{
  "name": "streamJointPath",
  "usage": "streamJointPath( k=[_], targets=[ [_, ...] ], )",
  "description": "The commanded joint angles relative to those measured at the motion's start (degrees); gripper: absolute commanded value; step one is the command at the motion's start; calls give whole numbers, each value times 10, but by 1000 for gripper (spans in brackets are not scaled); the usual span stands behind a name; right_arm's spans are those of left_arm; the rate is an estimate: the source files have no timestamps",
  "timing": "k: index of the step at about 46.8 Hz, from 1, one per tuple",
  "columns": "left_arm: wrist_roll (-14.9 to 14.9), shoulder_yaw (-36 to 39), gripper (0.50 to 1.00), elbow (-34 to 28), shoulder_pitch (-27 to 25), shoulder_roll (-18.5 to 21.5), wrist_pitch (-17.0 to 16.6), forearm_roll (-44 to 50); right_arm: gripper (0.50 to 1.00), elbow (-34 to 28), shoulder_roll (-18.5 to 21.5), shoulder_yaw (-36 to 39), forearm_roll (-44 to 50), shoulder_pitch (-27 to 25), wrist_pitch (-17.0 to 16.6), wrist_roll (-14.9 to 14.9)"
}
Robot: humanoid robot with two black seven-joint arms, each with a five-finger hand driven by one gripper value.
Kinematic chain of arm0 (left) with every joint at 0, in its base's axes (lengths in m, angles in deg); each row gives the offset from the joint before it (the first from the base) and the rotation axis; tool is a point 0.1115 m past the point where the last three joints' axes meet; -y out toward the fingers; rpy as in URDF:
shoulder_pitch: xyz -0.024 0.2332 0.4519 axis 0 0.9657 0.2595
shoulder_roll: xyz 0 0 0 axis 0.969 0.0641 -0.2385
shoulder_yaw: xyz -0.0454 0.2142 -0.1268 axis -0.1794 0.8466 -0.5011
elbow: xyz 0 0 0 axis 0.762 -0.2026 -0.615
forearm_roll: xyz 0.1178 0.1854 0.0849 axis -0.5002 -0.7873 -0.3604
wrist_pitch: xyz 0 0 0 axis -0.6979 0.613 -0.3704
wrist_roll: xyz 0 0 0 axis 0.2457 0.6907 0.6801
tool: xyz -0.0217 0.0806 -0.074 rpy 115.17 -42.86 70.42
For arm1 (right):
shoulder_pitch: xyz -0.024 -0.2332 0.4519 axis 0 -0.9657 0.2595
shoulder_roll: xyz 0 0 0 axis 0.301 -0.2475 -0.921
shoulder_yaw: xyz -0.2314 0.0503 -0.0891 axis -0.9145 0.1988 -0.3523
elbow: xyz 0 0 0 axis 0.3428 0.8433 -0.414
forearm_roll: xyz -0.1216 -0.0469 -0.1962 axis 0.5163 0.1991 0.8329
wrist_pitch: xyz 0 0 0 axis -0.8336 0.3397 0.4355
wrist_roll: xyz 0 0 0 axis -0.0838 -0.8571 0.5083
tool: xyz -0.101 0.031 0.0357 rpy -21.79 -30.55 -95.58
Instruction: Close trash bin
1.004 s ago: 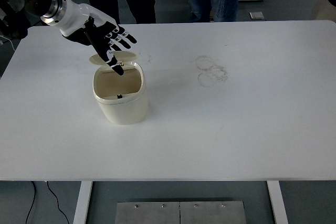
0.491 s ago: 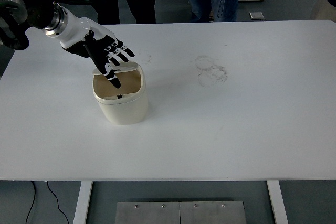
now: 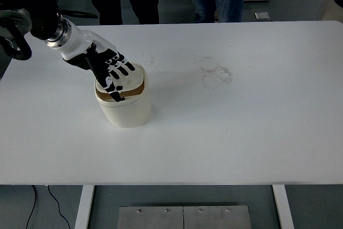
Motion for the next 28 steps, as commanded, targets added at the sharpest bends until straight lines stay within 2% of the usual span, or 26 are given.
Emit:
streamJointPath(
  k=[1, 20, 28],
  targets=[
    [0, 0, 1000, -8, -1, 0, -1, 0, 989, 0, 0, 0, -1, 0, 0, 0],
    [1, 11, 1000, -12, 2, -1, -1, 0, 989, 0, 0, 0, 0, 0, 0, 0],
    [0, 14, 1000, -11, 18, -1, -3, -4, 991, 0, 0, 0, -1, 0, 0, 0]
  ],
)
